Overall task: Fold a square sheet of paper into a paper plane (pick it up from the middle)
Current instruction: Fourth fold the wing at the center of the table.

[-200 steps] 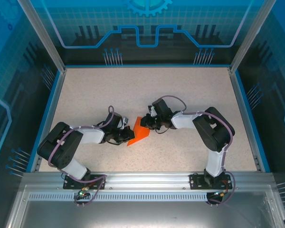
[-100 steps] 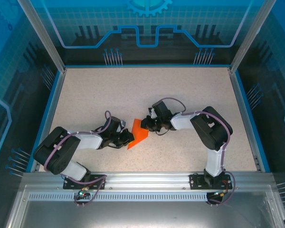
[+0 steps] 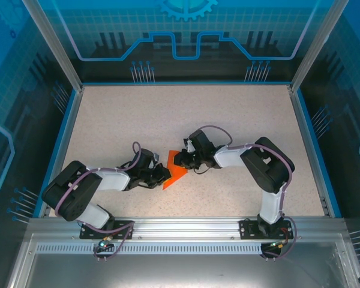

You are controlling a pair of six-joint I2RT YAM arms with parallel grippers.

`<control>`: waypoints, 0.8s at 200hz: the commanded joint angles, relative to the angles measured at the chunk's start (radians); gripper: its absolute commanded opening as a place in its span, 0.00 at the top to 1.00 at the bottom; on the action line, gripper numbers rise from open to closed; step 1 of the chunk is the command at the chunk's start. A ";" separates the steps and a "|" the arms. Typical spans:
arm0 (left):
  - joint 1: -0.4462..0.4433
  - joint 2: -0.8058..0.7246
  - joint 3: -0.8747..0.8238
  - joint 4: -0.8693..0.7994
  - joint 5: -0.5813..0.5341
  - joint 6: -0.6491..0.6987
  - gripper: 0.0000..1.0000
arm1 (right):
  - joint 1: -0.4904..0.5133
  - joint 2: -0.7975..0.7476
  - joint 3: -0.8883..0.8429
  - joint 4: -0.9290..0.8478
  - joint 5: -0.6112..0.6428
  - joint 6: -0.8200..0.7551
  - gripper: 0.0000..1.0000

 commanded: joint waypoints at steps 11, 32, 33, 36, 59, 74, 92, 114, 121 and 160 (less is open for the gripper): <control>-0.021 0.019 -0.032 -0.114 -0.024 -0.013 0.87 | 0.009 0.065 0.023 0.018 -0.008 0.025 0.82; -0.022 -0.003 -0.025 -0.135 -0.028 0.008 0.83 | 0.006 0.076 0.020 -0.017 0.025 0.013 0.83; -0.021 -0.005 -0.025 -0.137 -0.028 0.008 0.83 | 0.005 0.075 0.020 -0.020 0.027 0.012 0.82; -0.021 -0.011 -0.022 -0.143 -0.028 0.014 0.82 | 0.006 0.075 0.021 -0.026 0.032 0.009 0.83; -0.021 -0.075 0.014 -0.240 -0.029 0.071 0.77 | -0.001 0.067 0.019 -0.067 0.048 -0.017 0.83; -0.022 -0.129 0.045 -0.317 -0.040 0.116 0.75 | -0.006 0.064 0.018 -0.074 0.045 -0.023 0.83; -0.021 -0.177 0.089 -0.386 -0.028 0.167 0.72 | -0.009 0.064 0.019 -0.074 0.039 -0.026 0.83; -0.022 -0.179 0.127 -0.402 0.035 0.205 0.70 | -0.009 0.063 0.024 -0.080 0.038 -0.029 0.83; -0.022 -0.170 0.135 -0.398 0.049 0.209 0.70 | -0.010 0.063 0.027 -0.082 0.039 -0.029 0.83; -0.022 -0.074 0.159 -0.362 0.111 0.231 0.70 | -0.009 0.070 0.032 -0.086 0.035 -0.030 0.83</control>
